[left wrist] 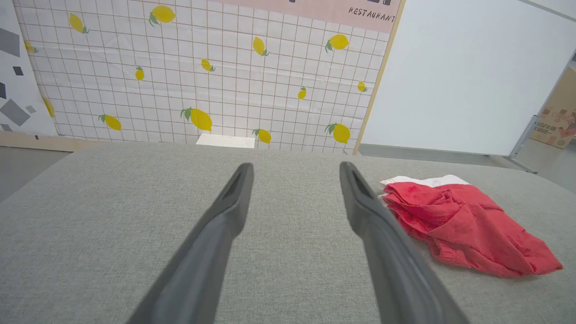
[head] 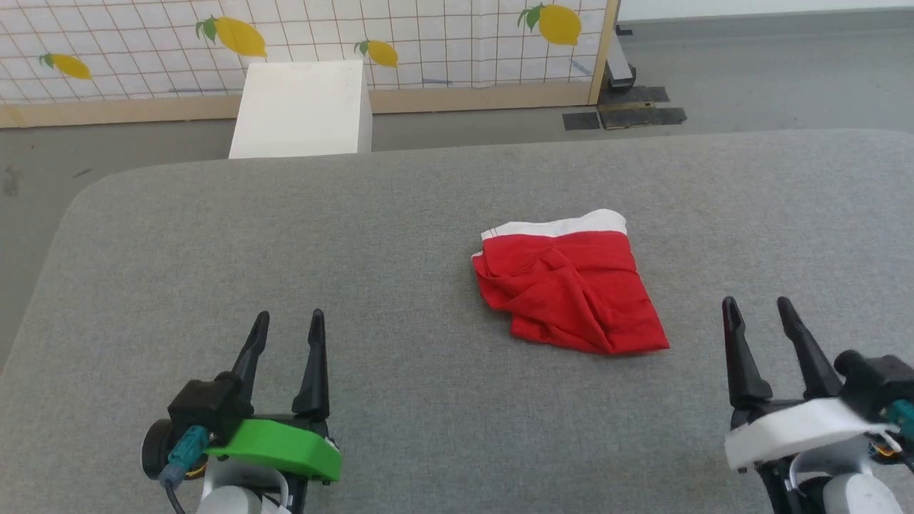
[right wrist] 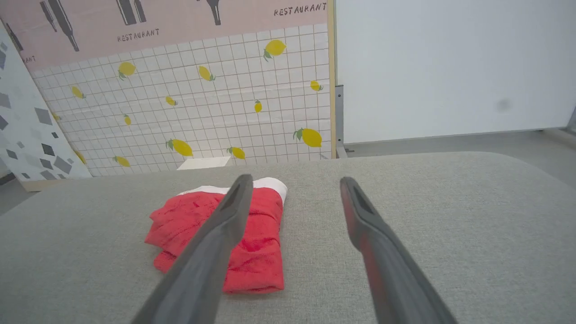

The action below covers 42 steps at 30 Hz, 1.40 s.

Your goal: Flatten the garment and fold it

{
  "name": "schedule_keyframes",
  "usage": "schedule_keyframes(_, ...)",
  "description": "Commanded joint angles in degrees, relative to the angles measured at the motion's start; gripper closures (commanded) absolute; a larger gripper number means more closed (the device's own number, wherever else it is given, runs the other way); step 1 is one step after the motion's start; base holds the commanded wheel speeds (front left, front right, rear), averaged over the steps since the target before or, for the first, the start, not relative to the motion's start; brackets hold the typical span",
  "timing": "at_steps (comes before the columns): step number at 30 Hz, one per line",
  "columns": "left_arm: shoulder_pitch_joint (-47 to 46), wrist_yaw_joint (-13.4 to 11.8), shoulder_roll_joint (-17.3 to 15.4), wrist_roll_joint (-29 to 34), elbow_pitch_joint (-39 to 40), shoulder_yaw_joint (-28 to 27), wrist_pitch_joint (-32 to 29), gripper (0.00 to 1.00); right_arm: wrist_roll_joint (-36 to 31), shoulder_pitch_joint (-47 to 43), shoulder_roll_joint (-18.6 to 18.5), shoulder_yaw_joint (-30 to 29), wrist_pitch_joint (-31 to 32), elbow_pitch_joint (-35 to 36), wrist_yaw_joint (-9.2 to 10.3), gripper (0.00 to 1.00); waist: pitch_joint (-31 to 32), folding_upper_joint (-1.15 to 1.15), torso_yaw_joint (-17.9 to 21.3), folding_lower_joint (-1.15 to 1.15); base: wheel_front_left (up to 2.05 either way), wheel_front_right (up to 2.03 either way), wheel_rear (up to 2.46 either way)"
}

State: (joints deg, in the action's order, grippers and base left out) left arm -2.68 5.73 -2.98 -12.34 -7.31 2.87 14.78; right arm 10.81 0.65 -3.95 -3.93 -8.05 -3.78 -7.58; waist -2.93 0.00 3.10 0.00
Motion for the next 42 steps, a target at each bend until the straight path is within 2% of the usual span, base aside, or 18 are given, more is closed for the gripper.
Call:
schedule_keyframes(1, 0.43, -0.12, 0.11, 0.00, 0.24, -0.15, 0.22, 0.00, 5.85, 1.40, 0.53, 0.23, 1.82, -0.51, 0.09, 0.00, -0.45, 0.00, 0.08, 0.00, 0.00, 0.00, 0.00)
schedule_keyframes(4, -0.14, -0.04, 0.11, 0.25, 0.69, -0.12, 0.22, 0.00, 22.86, 4.72, 0.92, -1.31, 10.07, -2.84, 0.09, 0.00, -1.80, 0.00, -0.23, 0.00, 0.00, 0.00, 0.00)
schedule_keyframes(6, -0.88, 0.10, 0.11, 0.45, 1.00, 0.04, 0.22, 0.00, 31.81, 7.51, 0.99, -3.37, 16.57, -4.97, 0.09, 0.00, -2.94, 0.00, -0.79, 0.00, 0.00, 0.00, 0.00)
schedule_keyframes(9, -1.91, 0.29, 0.11, 0.70, 1.52, 0.16, 0.22, 0.00, 40.43, 11.84, 1.03, -6.97, 26.24, -9.70, 0.09, 0.00, -4.68, 0.00, -1.74, 0.00, 0.00, 0.00, 0.00)
schedule_keyframes(12, -2.86, 0.45, 0.11, 0.90, 1.74, 0.46, 0.22, 0.00, 43.96, 17.58, 1.05, -11.69, 34.17, -16.82, 0.09, 0.00, -6.41, 0.00, -3.04, 0.00, 0.00, 0.00, 0.00)
schedule_keyframes(16, -3.91, 0.58, 0.11, 0.90, 1.96, 0.94, 0.22, 0.00, 44.18, 25.37, 1.06, -16.71, 41.86, -26.35, 0.09, 0.00, -8.37, 0.00, -5.04, 0.00, 0.00, 0.00, 0.00)
schedule_keyframes(20, -5.00, 0.60, 0.11, 0.78, 2.30, 1.28, 0.22, 0.00, 37.35, 31.74, 0.69, -20.41, 45.98, -33.87, 0.09, 0.00, -10.19, 0.00, -7.20, 0.00, 0.00, 0.00, 0.00)
schedule_keyframes(25, -5.76, 0.62, 0.11, 0.68, 2.35, 1.58, 0.22, 0.00, 29.98, 36.50, 0.68, -22.94, 50.68, -39.27, 0.09, 0.00, -11.56, 0.00, -9.33, 0.00, 0.00, 0.00, 0.00)
schedule_keyframes(29, -5.92, 0.43, 0.11, 0.44, 2.45, 1.87, 0.22, 0.00, 25.87, 38.04, 0.84, -23.27, 54.85, -40.99, 0.09, 0.00, -11.88, 0.00, -10.44, 0.00, 0.00, 0.00, 0.00)
schedule_keyframes(30, -5.88, 0.36, 0.11, 0.41, 2.47, 1.89, 0.22, 0.00, 25.48, 38.20, 0.88, -23.22, 55.83, -41.00, 0.09, 0.27, -11.84, 0.00, -10.57, 0.00, 0.00, 0.00, 0.00)
schedule_keyframes(31, -5.80, 0.29, 0.11, 0.38, 2.48, 1.89, 0.22, 0.00, 25.07, 38.23, 0.92, -23.10, 56.74, -40.76, 0.09, 0.65, -11.74, 0.00, -10.67, 0.00, 0.00, 0.00, 0.00)
schedule_keyframes(33, -5.57, 0.23, 0.11, 0.38, 2.43, 1.84, 0.22, 0.00, 24.55, 37.84, 0.98, -22.73, 57.81, -39.66, 0.09, 1.00, -11.37, 0.00, -10.68, 0.00, 0.00, 0.00, 0.00)
schedule_keyframes(38, -4.94, 0.10, 0.11, 0.76, 2.48, 1.18, 0.22, 0.00, 24.29, 36.11, 1.04, -21.12, 59.14, -35.20, 0.09, 1.00, -10.22, 0.00, -9.27, 0.00, 0.00, 0.00, 0.00)
schedule_keyframes(40, -4.75, 0.16, 0.11, 0.99, 2.71, 0.86, 0.22, 0.00, 22.98, 35.20, 1.03, -18.42, 59.05, -32.10, 0.09, 1.00, -9.91, 0.00, -7.93, 0.00, 0.00, 0.00, 0.00)
schedule_keyframes(42, -4.55, 0.22, 0.11, 1.13, 3.07, 0.36, 0.22, 0.00, 18.68, 33.72, -0.21, -13.59, 58.11, -28.34, 0.09, 1.00, -9.75, 0.00, -6.07, 0.00, 0.00, 0.00, 0.00)
